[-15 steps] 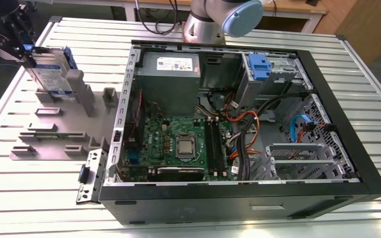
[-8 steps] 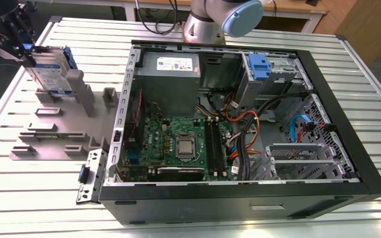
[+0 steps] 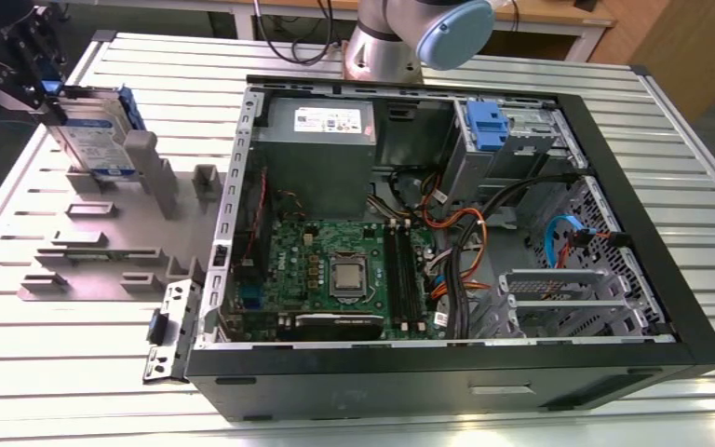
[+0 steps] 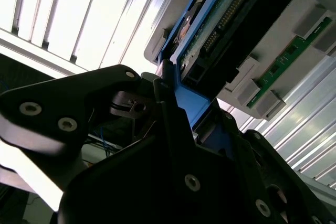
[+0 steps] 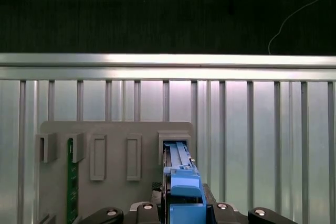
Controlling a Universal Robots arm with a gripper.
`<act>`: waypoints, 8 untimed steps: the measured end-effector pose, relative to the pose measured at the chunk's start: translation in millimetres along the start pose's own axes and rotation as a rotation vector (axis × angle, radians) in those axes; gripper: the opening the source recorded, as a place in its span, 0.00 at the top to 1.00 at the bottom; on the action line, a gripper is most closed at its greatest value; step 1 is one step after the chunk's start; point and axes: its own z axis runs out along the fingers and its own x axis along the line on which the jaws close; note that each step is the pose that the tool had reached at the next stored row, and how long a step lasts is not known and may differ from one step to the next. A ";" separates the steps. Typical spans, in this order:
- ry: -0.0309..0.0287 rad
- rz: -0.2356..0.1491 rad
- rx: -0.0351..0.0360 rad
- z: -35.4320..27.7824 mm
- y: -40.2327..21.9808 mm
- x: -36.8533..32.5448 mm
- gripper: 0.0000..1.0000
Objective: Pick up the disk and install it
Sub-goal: 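Pick up the disk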
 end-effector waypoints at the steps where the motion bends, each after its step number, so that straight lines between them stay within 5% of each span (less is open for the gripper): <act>1: -0.0002 0.000 0.0000 0.0 0.0 0.0 0.63; 8: -0.0004 0.000 0.0000 -1.1 0.0 0.0 0.63</act>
